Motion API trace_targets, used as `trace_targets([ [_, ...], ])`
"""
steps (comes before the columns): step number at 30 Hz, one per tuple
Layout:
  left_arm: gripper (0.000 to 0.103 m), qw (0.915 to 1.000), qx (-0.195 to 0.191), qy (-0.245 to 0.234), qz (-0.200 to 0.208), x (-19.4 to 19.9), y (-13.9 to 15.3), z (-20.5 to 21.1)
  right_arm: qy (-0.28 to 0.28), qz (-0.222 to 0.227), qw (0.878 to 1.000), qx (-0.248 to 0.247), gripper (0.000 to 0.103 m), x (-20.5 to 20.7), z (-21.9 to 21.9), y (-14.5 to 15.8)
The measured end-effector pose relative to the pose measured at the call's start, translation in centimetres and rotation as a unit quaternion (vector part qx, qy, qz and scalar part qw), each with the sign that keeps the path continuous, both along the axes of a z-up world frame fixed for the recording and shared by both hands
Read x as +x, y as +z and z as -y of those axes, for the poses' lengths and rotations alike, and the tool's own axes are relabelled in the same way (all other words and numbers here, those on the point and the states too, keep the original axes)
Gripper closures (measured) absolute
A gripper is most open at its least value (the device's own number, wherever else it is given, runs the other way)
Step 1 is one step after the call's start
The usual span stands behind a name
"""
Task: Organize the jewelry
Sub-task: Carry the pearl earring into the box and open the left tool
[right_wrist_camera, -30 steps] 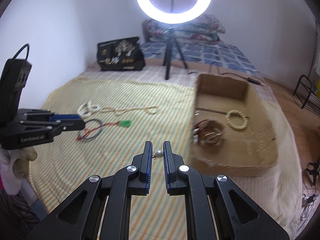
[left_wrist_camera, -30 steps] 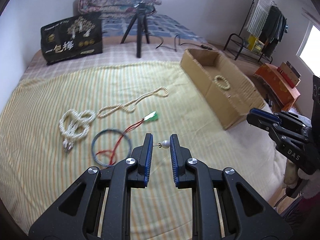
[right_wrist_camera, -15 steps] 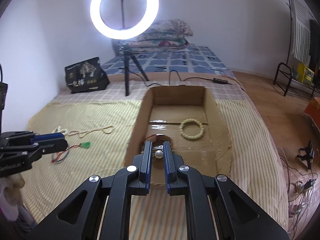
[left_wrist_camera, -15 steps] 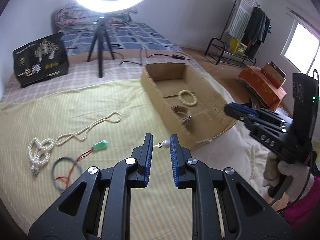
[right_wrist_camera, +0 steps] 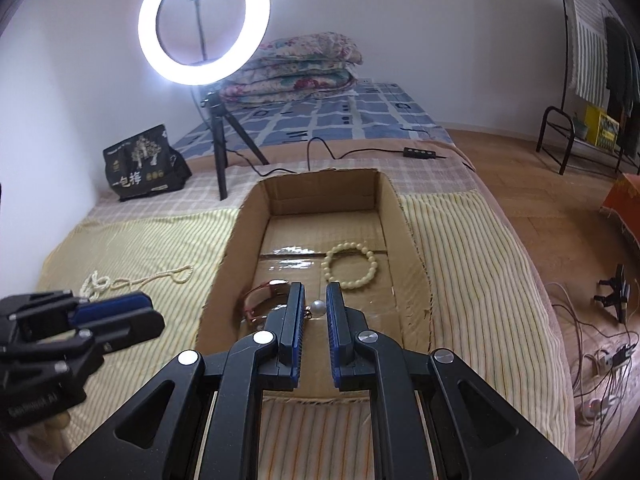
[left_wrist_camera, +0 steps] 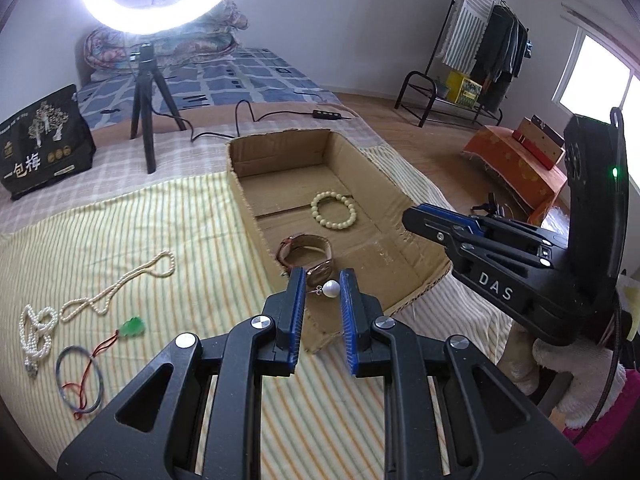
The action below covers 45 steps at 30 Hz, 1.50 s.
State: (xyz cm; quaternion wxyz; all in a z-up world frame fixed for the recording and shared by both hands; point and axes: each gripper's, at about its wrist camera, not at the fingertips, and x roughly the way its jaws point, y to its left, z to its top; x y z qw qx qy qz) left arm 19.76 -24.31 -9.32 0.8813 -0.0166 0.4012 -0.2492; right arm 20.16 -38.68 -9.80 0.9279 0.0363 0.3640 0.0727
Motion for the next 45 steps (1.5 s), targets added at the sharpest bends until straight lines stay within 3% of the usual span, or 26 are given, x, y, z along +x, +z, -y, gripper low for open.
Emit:
trace_targets([
  [23, 0.086, 0.9996, 0.021, -0.01, 0.015, 0.7, -0.9, 2.9, -0.012, -0.012, 1.0, 0.015, 0.093, 1.5, 0.9, -0.6],
  [25, 0.06, 0.9996, 0.022, -0.007, 0.017, 0.6, -0.8, 2.8, -0.016, -0.011, 1.0, 0.013, 0.079, 1.5, 0.9, -0.6],
  [27, 0.057, 0.9996, 0.02, -0.006, 0.021, 0.5, -0.7, 2.7, -0.017, -0.006, 1.0, 0.013, 0.062, 1.5, 0.8, -0.5],
  [29, 0.057, 0.9995, 0.021, -0.004, 0.024, 0.4, -0.6, 2.6, -0.022, -0.001, 1.0, 0.01, 0.059, 1.4, 0.9, -0.3],
  [32, 0.054, 0.9995, 0.022, -0.002, 0.024, 0.4, -0.4, 2.4, -0.034, 0.006, 0.999, 0.006, 0.044, 1.3, 0.9, 0.1],
  [39, 0.042, 0.9992, 0.026, -0.002, 0.029, 0.3, -0.2, 2.0, -0.047, 0.014, 0.999, -0.003, 0.032, 1.2, 0.9, 0.7],
  [42, 0.04, 0.9991, 0.029, -0.002, 0.03, 0.2, -0.2, 1.8, -0.046, 0.016, 0.999, -0.005, 0.032, 1.1, 0.7, 0.9],
  [45, 0.03, 0.9989, 0.033, -0.002, 0.033, -0.1, -0.1, 1.3, -0.047, 0.018, 0.999, -0.01, 0.032, 0.9, 0.5, 1.2],
])
